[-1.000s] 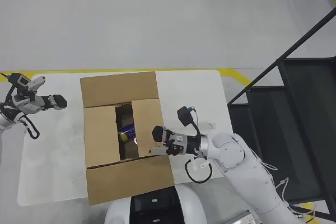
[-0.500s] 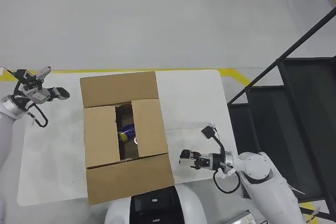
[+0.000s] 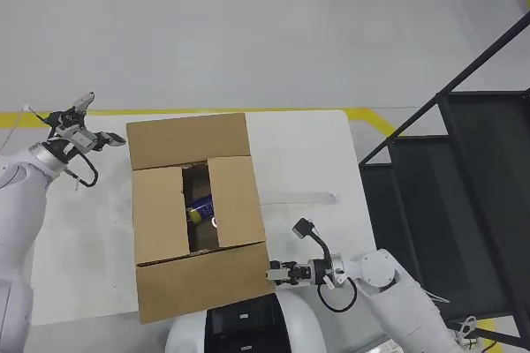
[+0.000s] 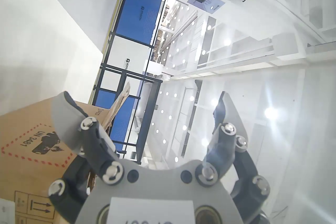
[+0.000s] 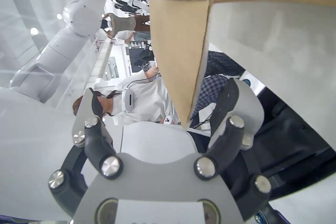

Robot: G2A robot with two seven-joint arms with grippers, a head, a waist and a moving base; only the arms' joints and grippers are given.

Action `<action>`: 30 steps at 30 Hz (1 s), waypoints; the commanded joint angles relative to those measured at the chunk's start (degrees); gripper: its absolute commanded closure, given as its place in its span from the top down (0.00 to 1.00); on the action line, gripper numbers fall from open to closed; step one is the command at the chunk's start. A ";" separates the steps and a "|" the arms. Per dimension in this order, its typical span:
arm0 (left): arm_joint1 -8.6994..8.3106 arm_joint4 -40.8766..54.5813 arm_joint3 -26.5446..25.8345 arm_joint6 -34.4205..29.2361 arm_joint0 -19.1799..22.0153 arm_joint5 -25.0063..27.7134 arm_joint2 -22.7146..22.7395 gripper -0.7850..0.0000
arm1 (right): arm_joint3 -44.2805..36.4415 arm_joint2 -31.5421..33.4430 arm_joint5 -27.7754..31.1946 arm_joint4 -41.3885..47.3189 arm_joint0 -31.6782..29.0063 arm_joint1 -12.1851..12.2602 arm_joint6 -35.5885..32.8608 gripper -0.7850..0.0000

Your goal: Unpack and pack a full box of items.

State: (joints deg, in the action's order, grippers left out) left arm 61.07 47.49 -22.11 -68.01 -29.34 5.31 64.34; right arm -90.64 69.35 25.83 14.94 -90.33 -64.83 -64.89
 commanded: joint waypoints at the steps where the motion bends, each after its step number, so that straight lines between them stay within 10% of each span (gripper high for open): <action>1: 0.37 -0.35 0.86 -1.34 0.46 -1.15 -0.42 1.00 | 0.47 -1.44 1.24 3.53 0.81 -0.22 -1.10 1.00; 18: -0.44 1.09 1.02 -19.99 0.50 -3.30 1.85 1.00 | 0.43 -7.19 9.05 17.23 7.54 -1.57 -1.41 1.00; 30: -7.49 -1.49 -24.83 -19.99 -12.49 -6.70 -1.25 1.00 | 2.35 -8.30 8.47 -0.17 11.09 -2.96 22.25 1.00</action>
State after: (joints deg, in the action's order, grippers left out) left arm 54.40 46.22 -44.60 -88.00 -40.75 -1.52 63.37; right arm -88.06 61.13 34.42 15.85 -79.15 -67.75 -43.97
